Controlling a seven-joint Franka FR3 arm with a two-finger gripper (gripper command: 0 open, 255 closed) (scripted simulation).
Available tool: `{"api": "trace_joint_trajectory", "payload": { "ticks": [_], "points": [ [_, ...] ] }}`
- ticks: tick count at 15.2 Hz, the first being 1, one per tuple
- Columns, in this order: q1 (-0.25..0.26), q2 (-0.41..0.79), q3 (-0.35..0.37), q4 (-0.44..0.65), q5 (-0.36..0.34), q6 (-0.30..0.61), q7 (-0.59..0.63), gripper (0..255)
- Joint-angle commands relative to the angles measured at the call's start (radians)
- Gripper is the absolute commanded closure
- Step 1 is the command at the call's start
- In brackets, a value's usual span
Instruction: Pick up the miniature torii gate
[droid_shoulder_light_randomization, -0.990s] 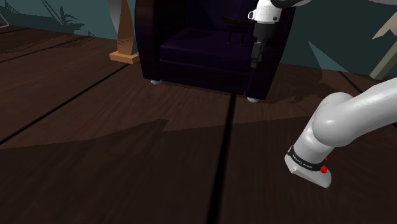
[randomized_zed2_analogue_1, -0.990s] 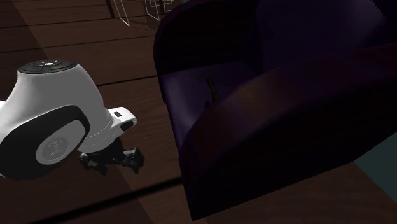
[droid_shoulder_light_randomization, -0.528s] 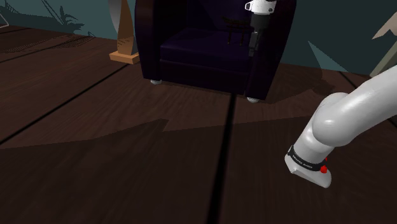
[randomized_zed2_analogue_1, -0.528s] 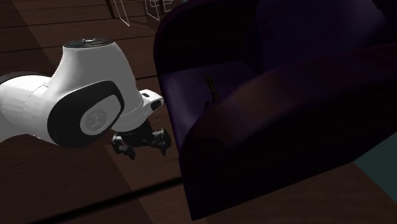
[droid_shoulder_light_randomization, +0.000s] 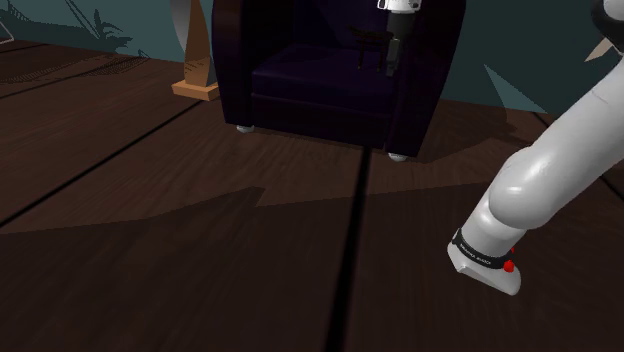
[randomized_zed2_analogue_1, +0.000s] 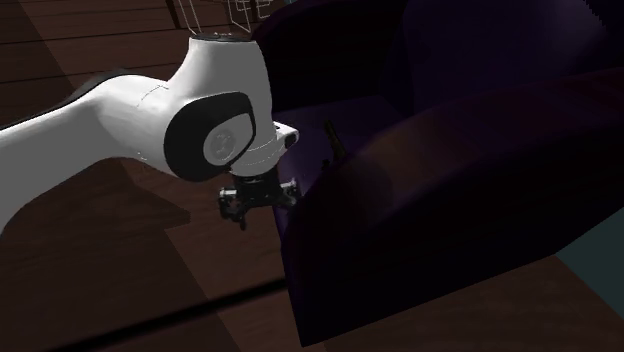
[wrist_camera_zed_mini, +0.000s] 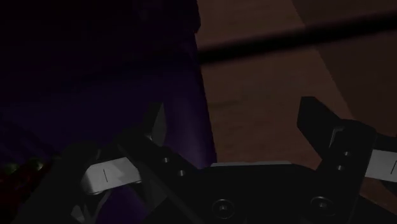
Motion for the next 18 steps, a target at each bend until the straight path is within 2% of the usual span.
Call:
{"api": "trace_joint_trajectory", "payload": {
  "ticks": [1,8,14,18],
  "points": [
    [-0.011,0.045,-0.009,0.074,-0.074,0.099,-0.041,0],
    [-0.045,0.283,-0.064,0.4,-0.025,0.076,-0.201,0],
    [-0.125,0.542,-0.086,0.801,0.063,-0.014,-0.334,0],
    [-0.112,0.506,-0.083,0.693,0.046,0.058,-0.319,0]
  ]
}}
